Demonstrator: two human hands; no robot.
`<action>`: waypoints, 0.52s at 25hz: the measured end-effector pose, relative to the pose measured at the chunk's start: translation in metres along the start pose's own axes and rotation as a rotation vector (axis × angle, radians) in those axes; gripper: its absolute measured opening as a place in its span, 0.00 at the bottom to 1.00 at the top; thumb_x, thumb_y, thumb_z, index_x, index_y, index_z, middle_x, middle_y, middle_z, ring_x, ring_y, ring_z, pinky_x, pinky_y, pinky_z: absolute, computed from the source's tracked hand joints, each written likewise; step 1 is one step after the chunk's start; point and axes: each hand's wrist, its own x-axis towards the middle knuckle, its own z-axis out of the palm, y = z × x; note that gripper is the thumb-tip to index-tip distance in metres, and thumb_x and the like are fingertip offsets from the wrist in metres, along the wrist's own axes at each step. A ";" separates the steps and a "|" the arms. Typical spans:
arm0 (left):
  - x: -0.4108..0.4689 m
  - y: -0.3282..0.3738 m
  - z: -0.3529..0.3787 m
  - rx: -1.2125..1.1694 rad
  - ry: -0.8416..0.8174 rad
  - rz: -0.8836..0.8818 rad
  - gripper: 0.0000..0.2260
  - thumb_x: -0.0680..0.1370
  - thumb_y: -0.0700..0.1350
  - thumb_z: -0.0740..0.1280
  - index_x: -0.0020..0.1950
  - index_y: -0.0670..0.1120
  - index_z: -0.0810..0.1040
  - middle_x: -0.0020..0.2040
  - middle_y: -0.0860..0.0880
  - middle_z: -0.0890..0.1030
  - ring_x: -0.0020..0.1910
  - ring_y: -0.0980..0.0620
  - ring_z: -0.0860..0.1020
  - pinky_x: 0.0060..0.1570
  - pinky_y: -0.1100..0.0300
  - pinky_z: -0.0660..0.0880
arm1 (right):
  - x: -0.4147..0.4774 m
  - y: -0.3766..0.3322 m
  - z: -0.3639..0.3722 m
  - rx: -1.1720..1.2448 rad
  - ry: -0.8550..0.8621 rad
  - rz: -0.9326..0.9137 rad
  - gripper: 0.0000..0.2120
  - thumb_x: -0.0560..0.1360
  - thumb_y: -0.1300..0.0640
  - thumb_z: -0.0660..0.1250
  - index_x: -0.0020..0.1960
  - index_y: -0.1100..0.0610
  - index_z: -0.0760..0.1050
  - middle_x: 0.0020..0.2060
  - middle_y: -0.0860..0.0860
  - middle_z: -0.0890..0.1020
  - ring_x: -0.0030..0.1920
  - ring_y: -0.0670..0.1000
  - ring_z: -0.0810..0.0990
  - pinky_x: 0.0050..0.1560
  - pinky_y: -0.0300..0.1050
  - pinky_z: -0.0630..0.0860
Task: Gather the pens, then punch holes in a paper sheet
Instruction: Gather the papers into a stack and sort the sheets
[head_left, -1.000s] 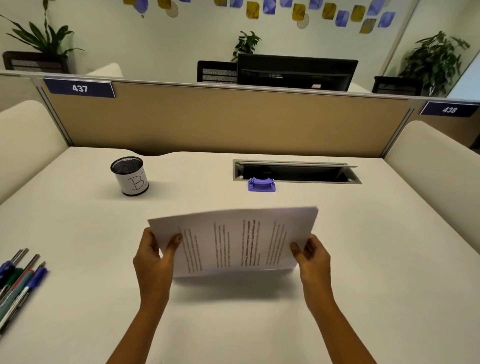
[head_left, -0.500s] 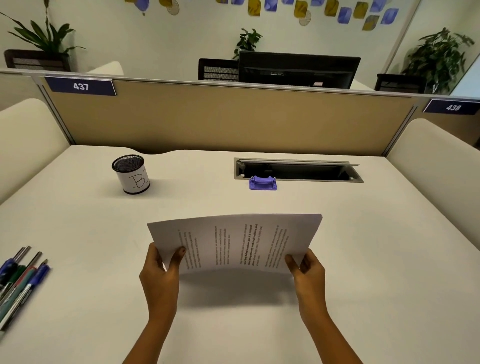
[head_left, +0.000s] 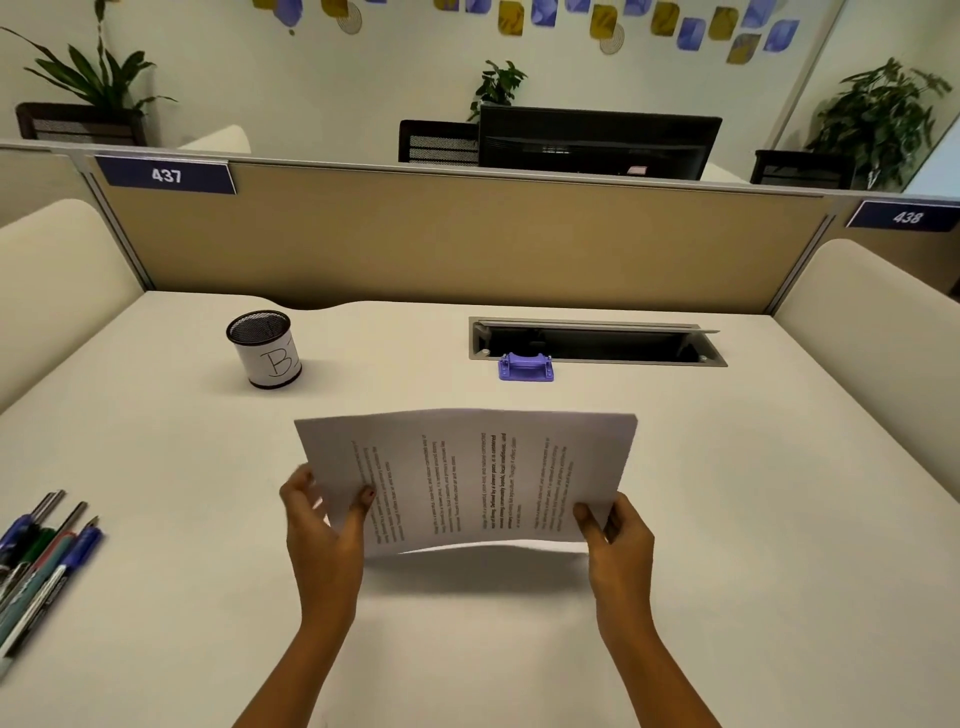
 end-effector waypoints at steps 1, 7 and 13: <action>0.005 0.004 0.000 0.004 0.050 0.037 0.27 0.73 0.40 0.71 0.68 0.45 0.62 0.68 0.45 0.69 0.63 0.48 0.71 0.60 0.51 0.74 | 0.002 -0.007 -0.001 -0.028 0.003 -0.058 0.09 0.75 0.62 0.67 0.46 0.48 0.74 0.45 0.45 0.81 0.46 0.49 0.81 0.55 0.52 0.80; 0.033 0.051 0.004 0.131 0.077 0.388 0.34 0.73 0.40 0.71 0.75 0.44 0.58 0.75 0.48 0.62 0.74 0.52 0.59 0.73 0.65 0.54 | 0.009 -0.083 -0.013 -0.234 0.067 -0.607 0.02 0.75 0.60 0.67 0.47 0.56 0.76 0.44 0.52 0.83 0.42 0.48 0.80 0.42 0.23 0.75; 0.039 0.097 0.013 0.056 -0.067 0.710 0.10 0.78 0.42 0.66 0.58 0.42 0.78 0.54 0.54 0.80 0.53 0.60 0.77 0.54 0.76 0.70 | 0.012 -0.155 -0.020 -0.475 0.115 -1.021 0.07 0.72 0.60 0.65 0.48 0.61 0.78 0.42 0.57 0.82 0.44 0.49 0.74 0.45 0.30 0.73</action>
